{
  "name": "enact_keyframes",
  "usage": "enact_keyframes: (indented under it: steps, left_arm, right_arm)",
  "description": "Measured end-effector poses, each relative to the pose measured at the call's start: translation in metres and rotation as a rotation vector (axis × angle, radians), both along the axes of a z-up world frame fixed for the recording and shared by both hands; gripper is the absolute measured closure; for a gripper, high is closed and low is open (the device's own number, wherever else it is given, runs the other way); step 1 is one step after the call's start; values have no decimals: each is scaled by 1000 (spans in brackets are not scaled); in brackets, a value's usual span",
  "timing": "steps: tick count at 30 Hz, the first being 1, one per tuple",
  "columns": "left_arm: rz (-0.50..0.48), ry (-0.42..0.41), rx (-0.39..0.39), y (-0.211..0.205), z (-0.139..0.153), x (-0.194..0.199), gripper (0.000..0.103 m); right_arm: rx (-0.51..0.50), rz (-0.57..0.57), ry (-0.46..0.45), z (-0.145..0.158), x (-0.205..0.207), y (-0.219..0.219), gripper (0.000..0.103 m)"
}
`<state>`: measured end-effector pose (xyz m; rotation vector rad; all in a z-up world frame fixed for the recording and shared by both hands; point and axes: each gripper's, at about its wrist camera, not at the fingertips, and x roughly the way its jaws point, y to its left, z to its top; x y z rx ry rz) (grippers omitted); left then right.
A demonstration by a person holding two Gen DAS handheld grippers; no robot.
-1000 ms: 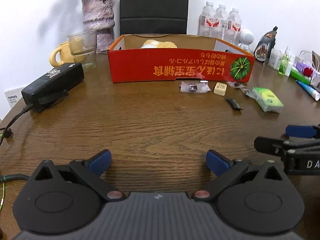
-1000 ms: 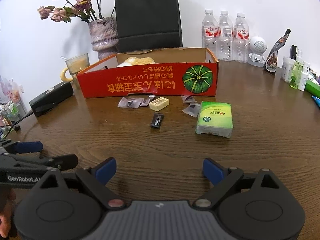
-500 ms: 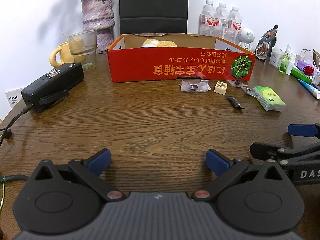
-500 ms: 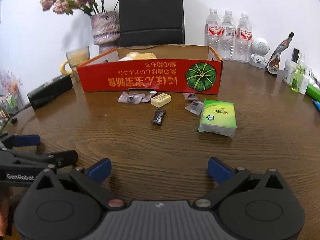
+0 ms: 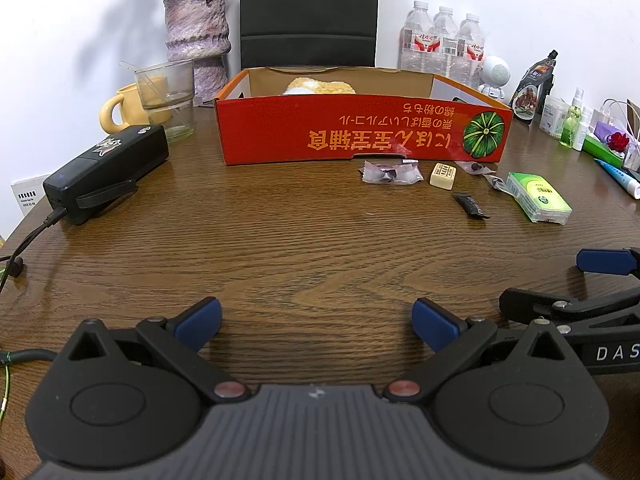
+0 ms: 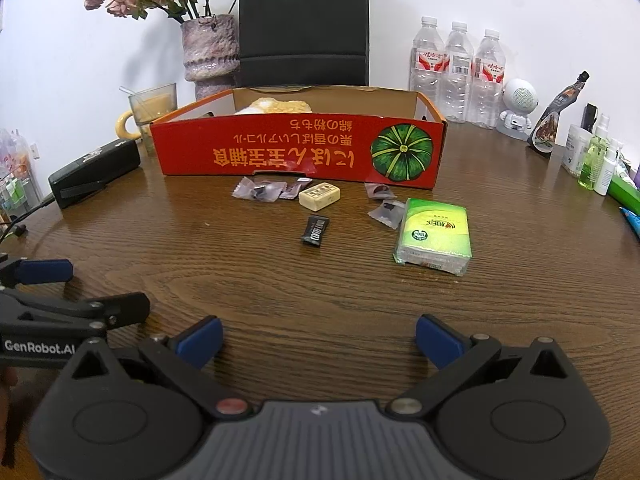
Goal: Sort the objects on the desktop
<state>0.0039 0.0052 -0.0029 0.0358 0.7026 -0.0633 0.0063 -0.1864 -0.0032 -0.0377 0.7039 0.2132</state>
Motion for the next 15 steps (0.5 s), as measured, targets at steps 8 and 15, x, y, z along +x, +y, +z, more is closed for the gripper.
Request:
enact_keyframes:
  steps: [8, 15]
  left_arm:
    - [0, 0, 0, 0, 0, 0, 0]
    - [3, -1, -2, 0, 0, 0, 0]
  right_arm:
    - [27, -4, -3, 0, 0, -4, 0]
    - [-14, -15, 1, -1, 1, 0, 0]
